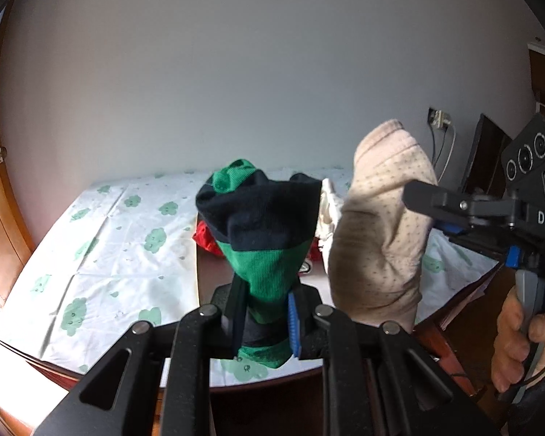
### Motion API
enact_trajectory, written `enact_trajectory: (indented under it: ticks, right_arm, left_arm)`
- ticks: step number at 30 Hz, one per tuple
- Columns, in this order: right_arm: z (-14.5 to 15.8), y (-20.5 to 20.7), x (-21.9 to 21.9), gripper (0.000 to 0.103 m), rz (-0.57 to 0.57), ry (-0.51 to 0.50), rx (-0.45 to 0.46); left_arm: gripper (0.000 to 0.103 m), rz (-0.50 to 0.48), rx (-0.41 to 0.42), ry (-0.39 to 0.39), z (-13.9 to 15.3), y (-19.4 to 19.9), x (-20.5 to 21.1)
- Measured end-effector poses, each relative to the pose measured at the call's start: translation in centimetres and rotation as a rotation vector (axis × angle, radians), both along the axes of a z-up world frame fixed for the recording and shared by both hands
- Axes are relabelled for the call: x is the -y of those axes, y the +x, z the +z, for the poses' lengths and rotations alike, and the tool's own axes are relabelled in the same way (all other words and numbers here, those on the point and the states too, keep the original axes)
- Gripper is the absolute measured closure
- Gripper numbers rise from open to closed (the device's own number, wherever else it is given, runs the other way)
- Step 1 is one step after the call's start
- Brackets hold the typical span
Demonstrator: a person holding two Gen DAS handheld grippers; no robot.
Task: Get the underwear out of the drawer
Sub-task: 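Lower the green-and-navy sock and beige garment into the box with both tools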
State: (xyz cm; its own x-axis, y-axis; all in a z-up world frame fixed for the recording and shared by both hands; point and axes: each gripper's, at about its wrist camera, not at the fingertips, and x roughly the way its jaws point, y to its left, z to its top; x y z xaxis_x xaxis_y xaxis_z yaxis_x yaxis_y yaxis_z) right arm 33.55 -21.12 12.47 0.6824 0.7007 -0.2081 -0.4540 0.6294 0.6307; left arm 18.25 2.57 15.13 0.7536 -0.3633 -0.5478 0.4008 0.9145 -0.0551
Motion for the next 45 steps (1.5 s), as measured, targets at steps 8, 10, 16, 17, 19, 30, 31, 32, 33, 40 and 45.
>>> enact_trajectory:
  ticks: [8,10,16,17,19,30,31,32,33,40,45]
  right_arm:
    - [-3.0,4.9,-1.0,0.079,-0.006,0.008,-0.083]
    - [-3.8,6.1,-1.4,0.079,-0.011,-0.002,-0.099]
    - [-5.9,9.0,-2.2,0.079,-0.006,-0.003,-0.149]
    - [-6.2,9.4,-2.4,0.079,-0.011,-0.011,-0.151]
    - [-6.5,10.0,-2.5,0.079,-0.024,-0.029,-0.153]
    - [-7.8,12.8,-3.9,0.079,-0.078,-0.111,-0.153]
    - [-7.8,12.9,-4.0,0.079,-0.083,-0.121,-0.152]
    - [-8.0,13.1,-4.2,0.079,-0.087,-0.13,-0.152]
    - [-8.1,13.3,-4.4,0.079,-0.09,-0.135,-0.155]
    - [-9.2,14.1,-6.0,0.079,-0.132,-0.22,-0.167]
    - [-10.3,14.6,-7.0,0.079,-0.137,-0.25,-0.184]
  left_arm:
    - [0.086,0.009,-0.056,0.024,-2.3,3.3,1.1]
    - [0.086,0.013,-0.065,0.016,-2.5,4.2,1.1]
    - [0.086,0.014,-0.092,0.016,-3.4,6.3,1.5]
    - [0.086,0.016,-0.094,0.017,-3.5,6.5,1.6]
    - [0.086,0.024,-0.106,0.021,-4.0,7.2,1.6]
    - [0.087,0.096,-0.147,0.065,-7.3,10.9,2.2]
    - [0.087,0.1,-0.152,0.063,-7.6,11.1,2.1]
    - [0.087,0.103,-0.156,0.06,-7.8,11.3,1.9]
    - [0.087,0.104,-0.159,0.057,-8.0,11.6,1.7]
    - [0.085,0.126,-0.169,0.053,-8.9,12.3,1.1]
    - [0.081,0.145,-0.161,0.051,-9.3,12.4,0.6]
